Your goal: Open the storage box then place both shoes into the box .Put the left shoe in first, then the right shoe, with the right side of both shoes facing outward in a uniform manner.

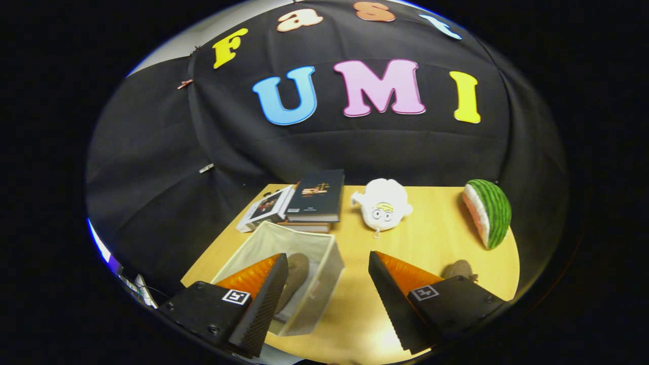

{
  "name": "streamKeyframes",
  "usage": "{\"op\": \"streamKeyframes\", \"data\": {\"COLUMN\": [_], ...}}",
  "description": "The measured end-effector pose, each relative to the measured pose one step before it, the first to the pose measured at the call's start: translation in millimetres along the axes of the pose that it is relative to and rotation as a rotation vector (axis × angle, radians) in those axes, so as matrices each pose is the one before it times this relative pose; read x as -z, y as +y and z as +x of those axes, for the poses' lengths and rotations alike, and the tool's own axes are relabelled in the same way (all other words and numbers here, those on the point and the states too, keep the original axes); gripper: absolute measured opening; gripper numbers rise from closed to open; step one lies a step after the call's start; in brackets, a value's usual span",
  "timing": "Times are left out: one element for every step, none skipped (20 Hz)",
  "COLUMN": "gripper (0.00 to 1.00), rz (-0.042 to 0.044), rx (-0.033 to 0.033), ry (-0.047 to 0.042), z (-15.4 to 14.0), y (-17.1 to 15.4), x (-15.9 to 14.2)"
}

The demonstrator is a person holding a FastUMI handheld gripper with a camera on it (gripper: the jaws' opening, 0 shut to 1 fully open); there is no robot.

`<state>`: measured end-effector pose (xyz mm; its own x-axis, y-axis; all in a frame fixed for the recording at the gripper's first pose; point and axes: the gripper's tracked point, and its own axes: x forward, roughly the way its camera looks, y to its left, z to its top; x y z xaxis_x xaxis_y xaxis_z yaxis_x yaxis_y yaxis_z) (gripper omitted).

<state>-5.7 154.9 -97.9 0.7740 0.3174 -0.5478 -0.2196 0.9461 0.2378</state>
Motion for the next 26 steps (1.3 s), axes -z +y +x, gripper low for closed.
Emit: {"op": "streamKeyframes", "data": {"gripper": [0.98,0.98,0.98,0.98,0.98,0.98,0.98,0.98,0.98,0.99,0.98,0.98,0.98,0.98,0.98,0.98,0.98,0.99,0.99,0.99,0.99,0.99,0.99,0.99,0.99,0.99], "rz": [0.00403,-0.00179,-0.00428,-0.00543,-0.00614,-0.00417,-0.00011,0.00482,0.0092,0.01037,0.01082,0.0094,0.00362,-0.00121,-0.00505,-0.00576,-0.00414,-0.00127,0.00274,0.00438,0.00084,-0.00486,-0.01089,-0.01277,-0.01011,-0.00651], "rx": [0.0221,0.02469,0.02887,0.02258,0.022,0.01803,0.01538,0.01337,0.009,0.00926,0.0065,0.00449,0.00525,0.00486,0.00637,0.00413,0.00132,-0.00214,-0.00649,-0.00669,-0.01228,-0.00855,-0.00468,-0.00151,0.00308,-0.00062], "ry": [-0.00212,-0.00515,-0.00267,0.00115,0.00241,0.00056,0.00137,0.00818,0.00707,0.01091,0.0154,0.01264,0.00867,0.00734,0.00819,0.00913,0.01157,0.01414,0.01279,0.00986,0.00624,0.00265,0.0104,0.01521,0.01162,0.01028], "z": [-5.19,-3.47,-3.55,-3.79,-1.45,-1.13,0.75,0.73,0.61,1.49,-0.1,1.38,13.32,2.19,2.9,2.39,2.97,3.16,2.57,2.31,2.58,4.36,4.99,4.26,4.18,3.21], "y": [-17.69,-18.44,-20.0,-18.28,-15.12,-15.72,-13.85,-13.45,-12.39,-13.31,-12.85,-12.85,-23.7,-11.95,-10.97,-9.86,-7.2,-7.11,-4.45,-4.41,-2.27,-2.93,-3.36,-3.09,-3.49,-3.09], "x": [1.54,1.2,1.63,1.75,1.96,3.16,3.56,4.36,4.55,4.28,5.84,4.06,3.72,4.0,4.2,4.15,4.88,5.82,5.05,4.66,4.55,5.39,7.86,9.52,7.79,8.41]}}
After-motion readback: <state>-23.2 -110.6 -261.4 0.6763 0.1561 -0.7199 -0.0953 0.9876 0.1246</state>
